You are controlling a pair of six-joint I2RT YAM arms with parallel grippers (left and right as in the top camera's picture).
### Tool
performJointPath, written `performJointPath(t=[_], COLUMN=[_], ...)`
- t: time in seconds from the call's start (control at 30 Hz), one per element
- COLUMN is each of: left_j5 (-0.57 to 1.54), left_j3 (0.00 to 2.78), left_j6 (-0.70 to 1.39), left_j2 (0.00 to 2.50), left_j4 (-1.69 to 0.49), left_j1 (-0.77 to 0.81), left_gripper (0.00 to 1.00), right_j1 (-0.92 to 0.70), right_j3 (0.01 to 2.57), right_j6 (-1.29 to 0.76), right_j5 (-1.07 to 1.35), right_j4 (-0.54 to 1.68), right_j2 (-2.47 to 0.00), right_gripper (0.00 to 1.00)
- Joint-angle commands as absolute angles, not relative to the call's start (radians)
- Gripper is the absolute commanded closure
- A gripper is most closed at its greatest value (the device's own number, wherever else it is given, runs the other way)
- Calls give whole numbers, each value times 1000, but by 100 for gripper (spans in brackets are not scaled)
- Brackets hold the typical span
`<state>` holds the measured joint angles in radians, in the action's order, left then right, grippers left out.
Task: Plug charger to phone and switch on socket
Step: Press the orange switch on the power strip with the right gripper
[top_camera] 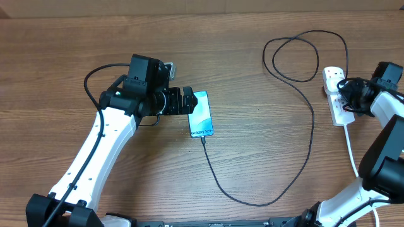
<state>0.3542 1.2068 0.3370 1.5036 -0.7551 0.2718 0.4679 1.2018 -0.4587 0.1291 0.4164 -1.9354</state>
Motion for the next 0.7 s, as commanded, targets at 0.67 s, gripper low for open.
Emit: performJointPath(t=[0.67], left_j5=[340], left_j3=[1219], left_j6=[282], left_j2=[1470], left_j4=[-830], left_j1=[276], left_gripper=[1], right_j1=[437], right_j3=[1208], right_j6=[-620], right_j5=[3], right_j4=[846], right_j2=[-1340], right_gripper=[96])
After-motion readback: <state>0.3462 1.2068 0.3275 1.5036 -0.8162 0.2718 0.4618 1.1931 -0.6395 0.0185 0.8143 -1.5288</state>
